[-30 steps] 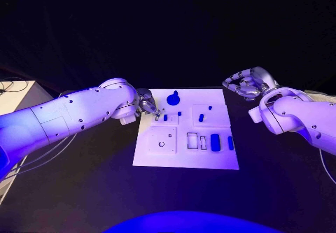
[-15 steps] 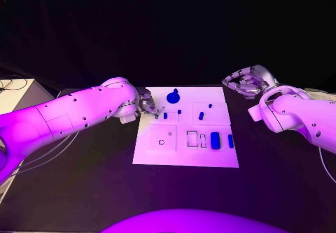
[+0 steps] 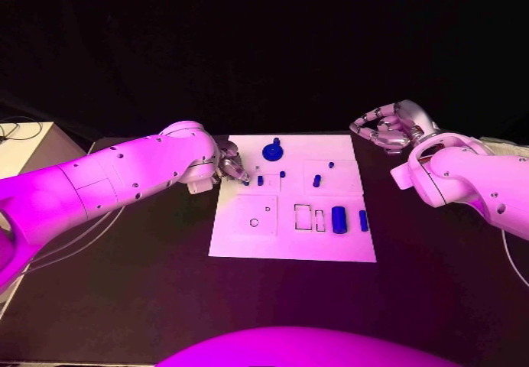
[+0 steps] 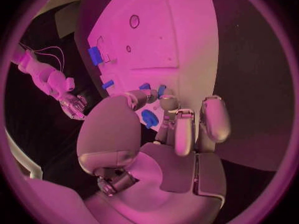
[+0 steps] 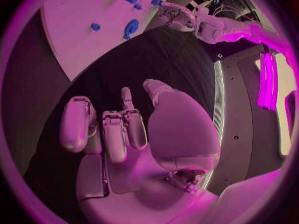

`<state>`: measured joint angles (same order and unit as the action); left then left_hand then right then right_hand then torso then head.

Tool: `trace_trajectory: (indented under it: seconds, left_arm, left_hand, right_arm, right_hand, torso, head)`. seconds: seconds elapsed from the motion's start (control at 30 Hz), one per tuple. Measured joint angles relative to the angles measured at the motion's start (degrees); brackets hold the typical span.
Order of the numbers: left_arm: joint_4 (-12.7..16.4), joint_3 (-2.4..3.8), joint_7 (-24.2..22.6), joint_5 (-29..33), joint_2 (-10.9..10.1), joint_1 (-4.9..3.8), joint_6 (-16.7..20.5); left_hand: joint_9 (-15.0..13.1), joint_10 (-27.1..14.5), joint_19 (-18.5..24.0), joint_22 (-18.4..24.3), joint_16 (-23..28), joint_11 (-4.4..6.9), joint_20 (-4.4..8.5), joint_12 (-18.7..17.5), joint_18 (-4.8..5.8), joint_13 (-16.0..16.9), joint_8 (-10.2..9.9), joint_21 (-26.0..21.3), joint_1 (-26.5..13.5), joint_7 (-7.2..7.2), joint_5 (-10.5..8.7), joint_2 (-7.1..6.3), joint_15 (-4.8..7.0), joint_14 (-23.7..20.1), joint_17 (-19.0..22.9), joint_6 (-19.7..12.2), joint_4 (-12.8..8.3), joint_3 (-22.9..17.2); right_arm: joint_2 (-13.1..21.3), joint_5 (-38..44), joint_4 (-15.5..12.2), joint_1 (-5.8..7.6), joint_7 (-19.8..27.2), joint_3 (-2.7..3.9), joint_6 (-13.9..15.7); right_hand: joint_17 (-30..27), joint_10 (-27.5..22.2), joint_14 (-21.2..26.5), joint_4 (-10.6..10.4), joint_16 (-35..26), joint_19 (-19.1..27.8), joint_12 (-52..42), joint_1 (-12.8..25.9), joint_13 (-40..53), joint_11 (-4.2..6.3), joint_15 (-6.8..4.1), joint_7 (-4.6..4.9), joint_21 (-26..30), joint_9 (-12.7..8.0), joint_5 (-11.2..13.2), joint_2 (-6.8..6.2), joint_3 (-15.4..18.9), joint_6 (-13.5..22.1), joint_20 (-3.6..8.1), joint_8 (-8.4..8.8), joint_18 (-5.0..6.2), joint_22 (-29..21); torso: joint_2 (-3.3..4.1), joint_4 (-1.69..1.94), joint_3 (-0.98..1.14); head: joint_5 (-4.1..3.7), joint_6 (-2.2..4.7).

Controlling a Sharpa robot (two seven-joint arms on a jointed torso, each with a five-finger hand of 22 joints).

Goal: Assemble the parts on the task board

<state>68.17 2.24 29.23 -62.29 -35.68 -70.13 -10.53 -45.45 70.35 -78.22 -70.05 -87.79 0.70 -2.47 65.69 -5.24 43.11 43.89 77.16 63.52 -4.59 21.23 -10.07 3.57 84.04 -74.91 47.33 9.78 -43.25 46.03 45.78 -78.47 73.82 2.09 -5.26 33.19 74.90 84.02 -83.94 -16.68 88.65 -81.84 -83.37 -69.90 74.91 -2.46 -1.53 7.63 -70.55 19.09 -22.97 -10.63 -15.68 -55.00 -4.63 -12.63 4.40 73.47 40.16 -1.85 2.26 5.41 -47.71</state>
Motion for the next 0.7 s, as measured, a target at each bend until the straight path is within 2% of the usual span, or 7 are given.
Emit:
trace_trajectory:
  seconds: [0.13, 0.7]
  left_arm:
    - [-0.52, -0.05, 0.00, 0.00, 0.40, -0.03, -0.11]
    - [-1.63, -0.27, -0.20, 0.15, 1.14, -0.16, -0.85]
  left_hand:
    - [-0.02, 0.00, 0.00, 0.00, 0.00, 0.00, 0.00, 0.00, 0.00, 0.00, 0.00, 0.00, 0.00, 0.02, 0.00, 0.00, 0.00, 0.00, 0.00, 0.02, 0.00, 0.00]
    - [-0.01, 0.01, 0.00, 0.01, 0.00, -0.02, 0.00, 0.00, 0.00, -0.18, 0.00, 0.00, 0.00, 0.22, -0.16, 0.00, 0.00, 0.00, 0.00, 0.24, 0.00, 0.00]
  right_arm:
    - [-0.01, 0.00, 0.00, 0.00, 0.00, 0.00, 0.00]
    - [0.06, 0.00, -0.05, 0.00, 0.00, 0.00, 0.00]
  right_hand:
    - [0.00, 0.00, 0.00, 0.00, 0.00, 0.00, 0.00, 0.00, 0.00, 0.00, 0.00, 0.00, 0.00, 0.00, 0.00, 0.00, 0.00, 0.00, 0.00, 0.00, 0.00, 0.00]
    - [0.00, 0.00, 0.00, 0.00, 0.00, 0.00, 0.00, 0.00, 0.00, 0.00, 0.00, 0.00, 0.00, 0.03, 0.00, 0.00, 0.00, 0.00, 0.00, 0.00, 0.00, 0.00]
  torso:
    - [0.03, -0.01, -0.05]
    - [0.04, -0.02, -0.01]
  head:
    - [0.00, -0.09]
    - [-0.24, -0.38]
